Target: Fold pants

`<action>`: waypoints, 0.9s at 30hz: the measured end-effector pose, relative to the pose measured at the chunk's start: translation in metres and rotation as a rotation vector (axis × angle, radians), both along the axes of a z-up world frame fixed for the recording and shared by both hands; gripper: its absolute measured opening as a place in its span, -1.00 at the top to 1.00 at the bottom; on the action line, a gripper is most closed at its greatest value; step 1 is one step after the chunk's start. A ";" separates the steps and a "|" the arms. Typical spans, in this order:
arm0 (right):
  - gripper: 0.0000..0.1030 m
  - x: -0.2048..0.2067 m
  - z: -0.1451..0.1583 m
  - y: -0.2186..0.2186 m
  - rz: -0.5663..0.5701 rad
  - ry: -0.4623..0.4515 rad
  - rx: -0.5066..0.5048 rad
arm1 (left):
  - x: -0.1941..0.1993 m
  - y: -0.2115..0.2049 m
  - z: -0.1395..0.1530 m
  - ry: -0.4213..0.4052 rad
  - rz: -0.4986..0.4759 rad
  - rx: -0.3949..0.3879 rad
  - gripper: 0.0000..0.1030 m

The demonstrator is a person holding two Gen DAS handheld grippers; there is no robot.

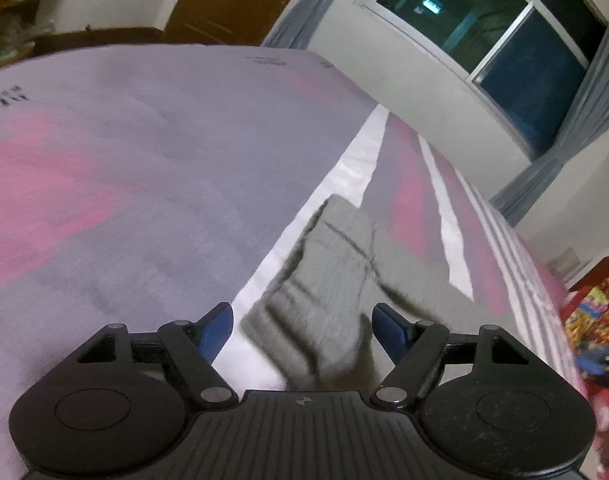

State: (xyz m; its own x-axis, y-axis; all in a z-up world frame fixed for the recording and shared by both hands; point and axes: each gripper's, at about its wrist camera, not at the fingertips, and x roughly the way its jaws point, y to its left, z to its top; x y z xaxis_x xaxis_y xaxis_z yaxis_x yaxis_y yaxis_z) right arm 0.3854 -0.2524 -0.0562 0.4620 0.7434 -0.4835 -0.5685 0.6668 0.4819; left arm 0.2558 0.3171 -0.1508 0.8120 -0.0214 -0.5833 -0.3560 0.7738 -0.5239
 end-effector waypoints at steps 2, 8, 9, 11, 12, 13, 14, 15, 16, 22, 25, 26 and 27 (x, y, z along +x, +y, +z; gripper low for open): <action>-0.08 0.024 -0.021 0.035 0.046 0.061 -0.051 | 0.009 0.000 -0.008 0.010 -0.011 -0.015 -0.45; 0.01 0.080 -0.058 0.078 0.169 0.156 -0.084 | 0.013 0.005 -0.022 -0.013 -0.026 -0.041 0.01; 0.16 0.081 -0.061 0.082 0.204 0.164 -0.082 | 0.010 0.006 -0.023 -0.016 -0.032 -0.038 0.02; 0.42 0.078 -0.064 0.085 0.260 0.172 -0.087 | 0.009 0.006 -0.023 -0.021 -0.039 -0.031 0.03; 0.56 0.076 -0.063 0.086 0.294 0.176 -0.089 | 0.009 0.005 -0.023 -0.023 -0.044 -0.023 0.03; 0.59 0.075 -0.064 0.087 0.318 0.178 -0.094 | 0.008 0.006 -0.022 -0.025 -0.046 -0.019 0.03; 0.58 0.075 -0.063 0.087 0.340 0.177 -0.091 | 0.006 0.007 -0.022 -0.029 -0.049 -0.019 0.03; 0.57 0.080 -0.062 0.093 0.361 0.185 -0.076 | 0.008 0.009 -0.023 -0.033 -0.051 -0.023 0.03; 0.41 0.083 -0.060 0.094 0.374 0.194 -0.064 | 0.008 0.010 -0.024 -0.037 -0.051 -0.032 0.01; 0.88 0.094 -0.061 0.127 0.395 0.193 -0.118 | 0.003 0.013 -0.018 -0.080 -0.025 -0.005 0.38; 0.91 0.077 -0.032 0.126 0.347 0.063 -0.099 | -0.004 0.023 -0.005 -0.115 0.036 0.048 0.96; 0.92 0.081 -0.031 0.121 0.303 0.060 -0.089 | -0.002 0.028 -0.009 -0.064 0.063 0.072 0.99; 0.92 0.084 -0.038 0.121 0.283 0.079 -0.124 | 0.002 0.033 -0.017 -0.006 0.063 0.060 0.99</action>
